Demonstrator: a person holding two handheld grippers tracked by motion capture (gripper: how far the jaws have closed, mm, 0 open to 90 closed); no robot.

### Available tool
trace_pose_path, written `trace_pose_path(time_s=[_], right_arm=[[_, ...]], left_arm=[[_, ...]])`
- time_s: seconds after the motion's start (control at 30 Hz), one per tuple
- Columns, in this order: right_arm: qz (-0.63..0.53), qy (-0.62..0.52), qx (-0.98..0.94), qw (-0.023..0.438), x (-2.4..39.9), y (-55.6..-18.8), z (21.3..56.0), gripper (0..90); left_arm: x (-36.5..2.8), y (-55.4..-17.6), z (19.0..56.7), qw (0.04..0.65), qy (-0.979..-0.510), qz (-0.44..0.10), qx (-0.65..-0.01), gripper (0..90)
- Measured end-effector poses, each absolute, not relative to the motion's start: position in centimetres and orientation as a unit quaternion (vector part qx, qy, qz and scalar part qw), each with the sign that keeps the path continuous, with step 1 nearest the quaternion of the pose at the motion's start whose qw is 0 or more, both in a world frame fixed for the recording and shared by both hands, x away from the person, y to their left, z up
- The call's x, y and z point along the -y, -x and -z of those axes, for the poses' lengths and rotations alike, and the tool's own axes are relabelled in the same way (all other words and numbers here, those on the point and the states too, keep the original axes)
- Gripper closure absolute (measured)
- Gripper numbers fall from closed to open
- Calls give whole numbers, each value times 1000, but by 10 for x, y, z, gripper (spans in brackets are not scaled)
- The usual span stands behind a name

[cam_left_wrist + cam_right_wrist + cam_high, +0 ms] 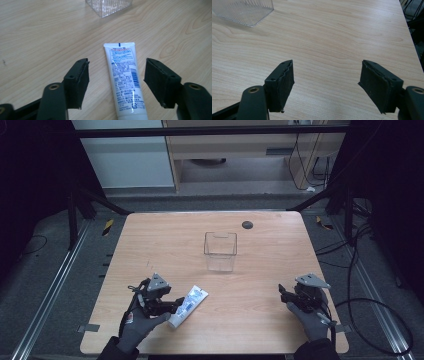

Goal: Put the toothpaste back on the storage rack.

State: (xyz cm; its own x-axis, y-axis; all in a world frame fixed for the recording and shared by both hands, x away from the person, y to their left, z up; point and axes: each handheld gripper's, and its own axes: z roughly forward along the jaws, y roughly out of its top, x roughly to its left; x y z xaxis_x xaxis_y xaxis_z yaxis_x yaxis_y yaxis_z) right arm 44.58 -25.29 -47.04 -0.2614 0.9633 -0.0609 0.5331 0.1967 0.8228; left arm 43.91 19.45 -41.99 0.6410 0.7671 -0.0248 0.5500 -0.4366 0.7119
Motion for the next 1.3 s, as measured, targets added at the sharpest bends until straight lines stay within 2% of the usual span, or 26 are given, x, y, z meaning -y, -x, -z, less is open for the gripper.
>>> trace_pose_path(time_s=[0.17, 0.6, 1.3], right_arm=[[-352, -526, -711, 306, 254, -446, 470, 274], [-345, -525, -715, 308, 253, -447, 469, 276], [-342, -525, -717, 305, 254, -448, 470, 276]], left_arm=[[-197, -452, 417, 342, -836, -142, -404, 266], [-192, -470, 407, 326, -842, -127, -410, 204], [-160, -478, 427, 259, -881, -84, -387, 229]])
